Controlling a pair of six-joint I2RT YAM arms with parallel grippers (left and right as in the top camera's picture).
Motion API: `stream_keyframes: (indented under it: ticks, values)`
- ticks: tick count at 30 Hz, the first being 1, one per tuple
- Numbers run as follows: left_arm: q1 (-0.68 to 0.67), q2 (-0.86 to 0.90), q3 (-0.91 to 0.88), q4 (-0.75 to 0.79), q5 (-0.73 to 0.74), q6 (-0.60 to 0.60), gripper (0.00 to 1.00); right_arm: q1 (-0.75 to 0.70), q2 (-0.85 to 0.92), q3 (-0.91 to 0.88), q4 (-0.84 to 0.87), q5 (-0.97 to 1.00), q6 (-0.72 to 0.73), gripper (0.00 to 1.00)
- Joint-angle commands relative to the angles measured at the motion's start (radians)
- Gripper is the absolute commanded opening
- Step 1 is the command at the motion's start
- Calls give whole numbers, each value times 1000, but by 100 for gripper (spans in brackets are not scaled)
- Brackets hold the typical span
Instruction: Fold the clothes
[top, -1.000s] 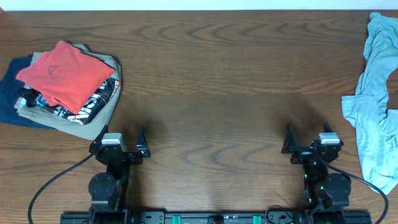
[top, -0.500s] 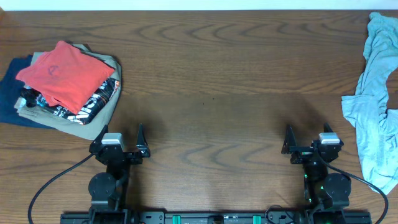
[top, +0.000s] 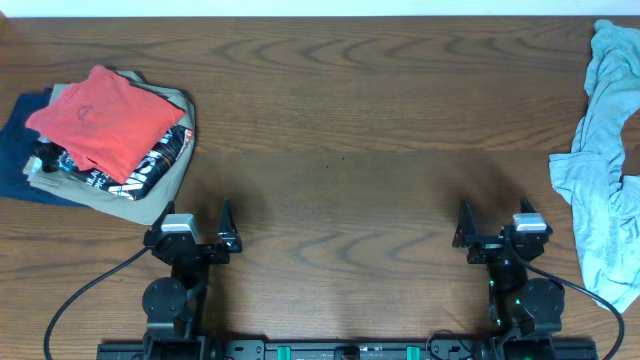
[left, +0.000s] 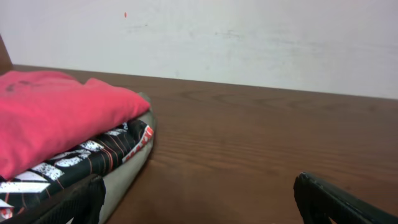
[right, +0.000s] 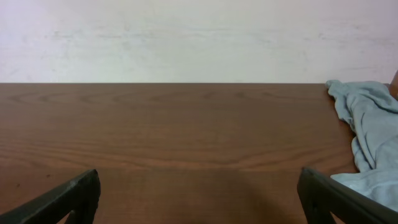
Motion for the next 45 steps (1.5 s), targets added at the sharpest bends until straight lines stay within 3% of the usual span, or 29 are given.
stream_keyframes:
  ticks: [1, 10, 18, 29, 36, 40, 45]
  values:
    - [5, -6, -8, -46, -5, -74, 98, -8, -3, -1, -4, -7, -10, 99]
    - [5, 36, 79, -140, 61, -131, 98, -8, 5, 24, -50, -6, -11, 99]
    - [5, 241, 286, -306, 101, -131, 98, -8, 119, 159, -179, 10, -11, 99]
    - [5, 666, 707, -651, 100, -130, 98, -8, 571, 496, -377, 31, 34, 99]
    - [5, 871, 935, -851, 100, -130, 98, -58, 906, 775, -589, 32, 33, 99]
    - [5, 940, 1009, -898, 100, -130, 98, -130, 1108, 913, -645, 6, 33, 99]
    - [5, 970, 1010, -898, 100, -130, 98, -185, 1252, 951, -575, 39, 26, 99]
